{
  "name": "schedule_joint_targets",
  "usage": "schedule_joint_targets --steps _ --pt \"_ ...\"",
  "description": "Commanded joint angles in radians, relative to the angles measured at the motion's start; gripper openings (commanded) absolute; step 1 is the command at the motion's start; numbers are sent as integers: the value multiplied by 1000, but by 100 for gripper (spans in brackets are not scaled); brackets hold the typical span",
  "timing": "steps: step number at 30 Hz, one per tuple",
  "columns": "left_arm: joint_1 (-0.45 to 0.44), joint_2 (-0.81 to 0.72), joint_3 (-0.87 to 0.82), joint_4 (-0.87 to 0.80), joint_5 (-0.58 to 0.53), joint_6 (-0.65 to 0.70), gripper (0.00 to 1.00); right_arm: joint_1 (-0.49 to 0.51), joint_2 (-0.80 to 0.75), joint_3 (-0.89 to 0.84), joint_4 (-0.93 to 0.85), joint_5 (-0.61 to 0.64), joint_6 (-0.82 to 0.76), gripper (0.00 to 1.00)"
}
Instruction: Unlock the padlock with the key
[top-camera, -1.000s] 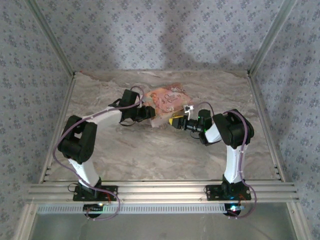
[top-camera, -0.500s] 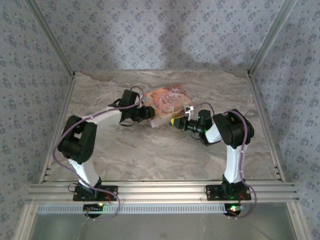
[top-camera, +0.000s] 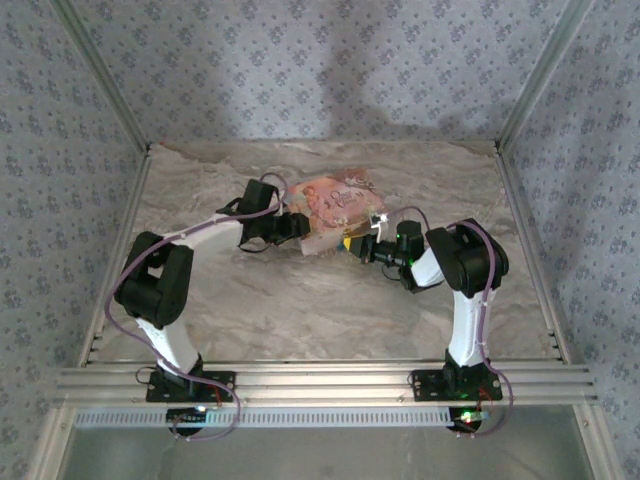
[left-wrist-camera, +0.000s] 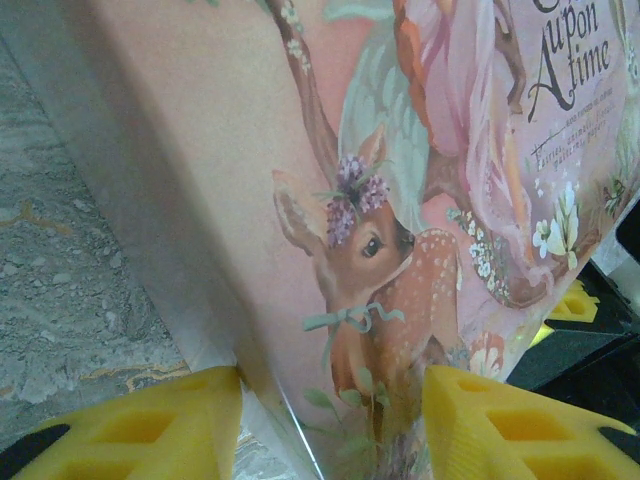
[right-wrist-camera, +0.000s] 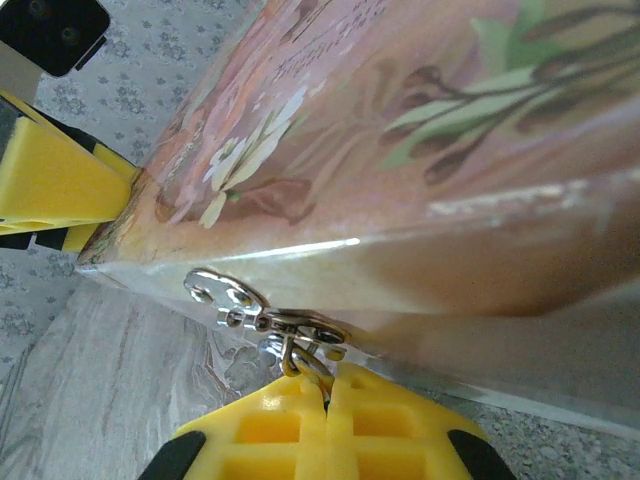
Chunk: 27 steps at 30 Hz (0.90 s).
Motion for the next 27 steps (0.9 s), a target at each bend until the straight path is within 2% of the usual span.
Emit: schedule_joint_targets --steps 1,19,27 --pt "-12 2 -34 -66 -33 -3 50 7 -40 -14 38 -14 -5 0" --pt "-14 -1 -60 -63 -47 1 50 -21 -54 -51 165 43 160 0" --pt "-13 6 -59 -63 -50 -1 50 -38 -76 -68 129 51 141 0"
